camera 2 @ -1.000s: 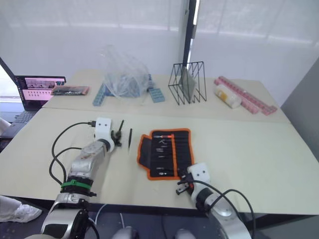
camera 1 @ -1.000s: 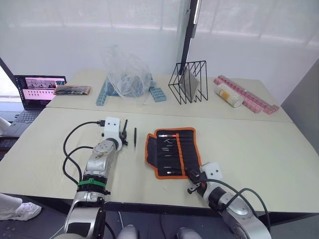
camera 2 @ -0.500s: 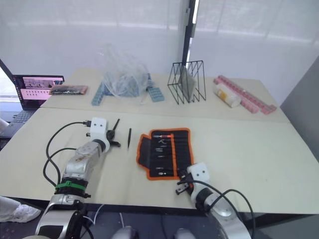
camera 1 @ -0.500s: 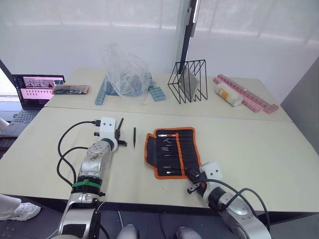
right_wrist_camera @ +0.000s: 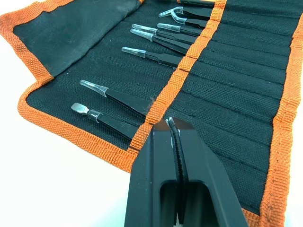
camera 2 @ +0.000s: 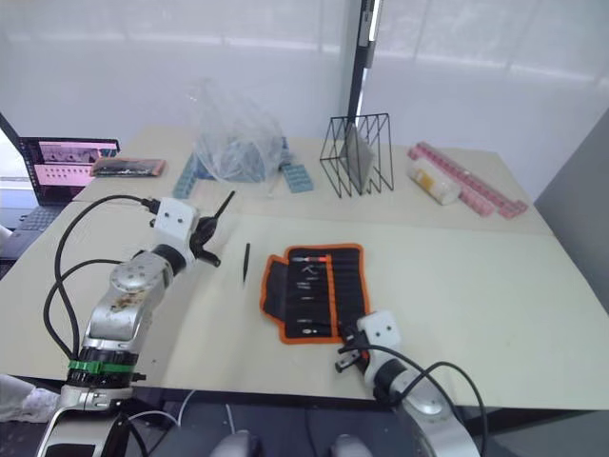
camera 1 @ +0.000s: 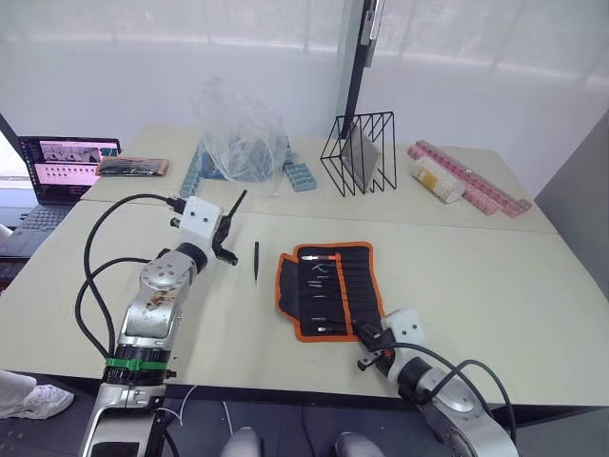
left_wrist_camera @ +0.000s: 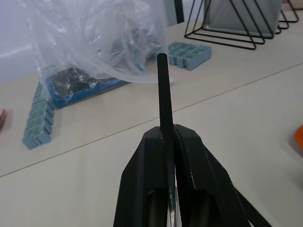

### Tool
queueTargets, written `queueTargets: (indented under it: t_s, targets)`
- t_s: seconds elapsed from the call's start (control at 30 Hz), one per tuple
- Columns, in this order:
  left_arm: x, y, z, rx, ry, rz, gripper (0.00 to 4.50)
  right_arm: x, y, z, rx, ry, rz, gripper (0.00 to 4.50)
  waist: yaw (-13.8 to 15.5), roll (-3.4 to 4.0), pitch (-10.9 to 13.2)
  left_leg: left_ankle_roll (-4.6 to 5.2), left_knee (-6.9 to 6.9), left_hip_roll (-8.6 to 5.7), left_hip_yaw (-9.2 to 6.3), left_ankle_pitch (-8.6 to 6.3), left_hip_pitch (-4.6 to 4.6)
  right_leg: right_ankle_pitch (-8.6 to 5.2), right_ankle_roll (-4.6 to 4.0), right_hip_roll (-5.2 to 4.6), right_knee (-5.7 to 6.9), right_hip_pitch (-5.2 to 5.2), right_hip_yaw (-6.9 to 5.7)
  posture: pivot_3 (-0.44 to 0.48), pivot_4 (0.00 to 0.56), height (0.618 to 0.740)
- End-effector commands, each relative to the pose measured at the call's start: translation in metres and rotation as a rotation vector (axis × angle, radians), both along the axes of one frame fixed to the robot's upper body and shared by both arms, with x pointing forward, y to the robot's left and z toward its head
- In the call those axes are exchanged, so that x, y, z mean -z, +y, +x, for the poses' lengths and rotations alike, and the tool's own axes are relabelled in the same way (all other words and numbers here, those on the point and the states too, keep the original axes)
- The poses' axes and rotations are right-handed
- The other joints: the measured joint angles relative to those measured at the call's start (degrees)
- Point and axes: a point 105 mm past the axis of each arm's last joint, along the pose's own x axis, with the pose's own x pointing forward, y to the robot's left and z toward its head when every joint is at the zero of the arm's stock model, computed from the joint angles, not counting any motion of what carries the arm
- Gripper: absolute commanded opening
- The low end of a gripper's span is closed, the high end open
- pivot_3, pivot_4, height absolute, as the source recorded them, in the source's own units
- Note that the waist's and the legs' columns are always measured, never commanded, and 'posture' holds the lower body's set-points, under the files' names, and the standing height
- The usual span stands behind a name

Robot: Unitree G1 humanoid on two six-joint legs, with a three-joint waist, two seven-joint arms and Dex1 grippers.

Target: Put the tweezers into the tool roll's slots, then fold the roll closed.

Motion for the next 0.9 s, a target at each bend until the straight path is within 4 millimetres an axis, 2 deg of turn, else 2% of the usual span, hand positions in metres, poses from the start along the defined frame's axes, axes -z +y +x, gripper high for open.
queueTargets:
  t_s: [0.03,0.13,0.2,0.3,0.4,0.6,0.9]
  targets:
    - [-0.02,-0.04,-0.019,0.259,-0.016,0.053,0.03,0.045,-0.016,-0.009,0.061,0.176,-0.085,0.0,0.0,0.01,0.01,0.0,0.0,0.0,0.0,0.0,0.01,0.0,0.0,0.0,0.0,0.0,0.0,0.0,0.15,0.705]
    - [-0.02,-0.059,-0.03,0.398,0.022,0.098,0.03,0.045,-0.016,-0.009,0.056,0.178,-0.092,0.0,-0.02,0.02,0.02,0.0,0.0,0.0,0.01,0.0,0.0,0.0,0.0,-0.01,-0.01,0.01,0.01,0.0,0.15,0.705]
    - [-0.012,-0.076,-0.042,0.525,0.084,0.171,0.03,0.045,-0.015,-0.009,0.054,0.179,-0.093,0.0,-0.07,0.03,0.06,0.0,0.0,0.01,0.02,0.0,-0.02,-0.01,0.0,0.02,-0.02,-0.01,0.01,0.0,0.15,0.705]
    - [0.004,-0.089,-0.054,0.652,0.173,0.297,0.03,0.045,-0.015,-0.01,0.054,0.18,-0.092,0.0,-0.36,0.09,0.11,0.0,0.0,0.01,0.03,0.0,-0.01,-0.02,0.0,0.04,-0.03,-0.02,0.03,0.0,0.15,0.705]
    - [0.017,-0.093,-0.06,0.716,0.235,0.443,0.03,0.045,-0.015,-0.01,0.058,0.18,-0.092,0.0,-0.62,0.18,0.19,0.01,0.0,0.01,0.02,0.0,-0.03,-0.03,0.01,0.06,-0.05,-0.03,0.03,0.0,0.15,0.705]
    - [0.026,-0.101,-0.07,0.809,0.32,0.589,0.03,0.045,-0.015,-0.013,0.08,0.181,-0.086,0.0,-0.75,0.15,0.36,0.02,0.0,0.01,0.01,0.01,-0.08,-0.11,0.16,0.08,-0.05,-0.06,0.02,0.0,0.15,0.705]
    - [0.037,-0.102,-0.066,0.84,0.4,0.715,0.03,0.045,-0.015,-0.017,0.114,0.183,-0.074,0.0,-0.7,0.16,0.47,0.03,0.0,0.0,0.02,0.01,-0.17,-0.11,0.15,0.07,-0.11,-0.1,0.02,0.0,0.15,0.705]
